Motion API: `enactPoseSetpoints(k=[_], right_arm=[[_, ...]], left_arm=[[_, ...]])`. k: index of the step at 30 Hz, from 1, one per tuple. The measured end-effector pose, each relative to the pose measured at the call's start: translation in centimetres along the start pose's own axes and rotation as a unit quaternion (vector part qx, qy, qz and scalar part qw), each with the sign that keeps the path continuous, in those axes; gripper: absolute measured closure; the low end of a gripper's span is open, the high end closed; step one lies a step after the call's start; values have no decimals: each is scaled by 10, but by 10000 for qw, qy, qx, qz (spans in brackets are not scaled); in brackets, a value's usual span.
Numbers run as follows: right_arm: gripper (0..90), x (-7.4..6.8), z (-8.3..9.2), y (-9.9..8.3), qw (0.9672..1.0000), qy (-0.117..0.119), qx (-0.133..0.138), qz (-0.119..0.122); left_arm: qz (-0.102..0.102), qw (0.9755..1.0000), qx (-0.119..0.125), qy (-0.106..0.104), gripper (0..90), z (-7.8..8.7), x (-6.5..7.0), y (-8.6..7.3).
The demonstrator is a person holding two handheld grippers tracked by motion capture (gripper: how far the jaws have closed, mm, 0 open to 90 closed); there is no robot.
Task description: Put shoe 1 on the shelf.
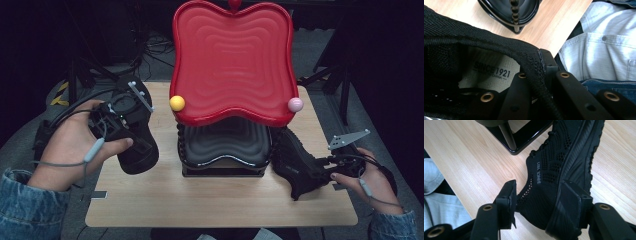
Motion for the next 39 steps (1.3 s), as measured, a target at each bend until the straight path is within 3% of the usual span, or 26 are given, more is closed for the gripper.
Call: enactPoseSetpoints(k=[9, 19, 26, 33, 39], right_arm=[[479, 0, 8, -2, 10000, -26, 58, -21], [476, 1, 12, -5, 9999, -31, 102, -2], [477, 2, 13, -5, 9999, -13, 152, 28], [477, 2, 14, -6, 9999, 19, 170, 10], [480, 2, 12, -6, 9999, 24, 145, -11]], left_arm=[[-249, 9996, 117, 101, 876, 28, 11, 15], [-305, 9989, 183, 310, 875, 55, 20, 26], [-418, 9974, 308, 496, 876, 74, 27, 36], [-585, 9961, 239, 613, 876, 86, 39, 44], [-830, 9936, 447, 630, 877, 99, 49, 55]])
Point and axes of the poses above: each handheld gripper's, and its own axes: z roughly backward along the jaws, y roughly out of its top, x roughly to its right, the point moved 5 cm from there along -z, roughly forward along the jaws, and after that the axes turned 6 degrees about -y, right-handed, at the moved point
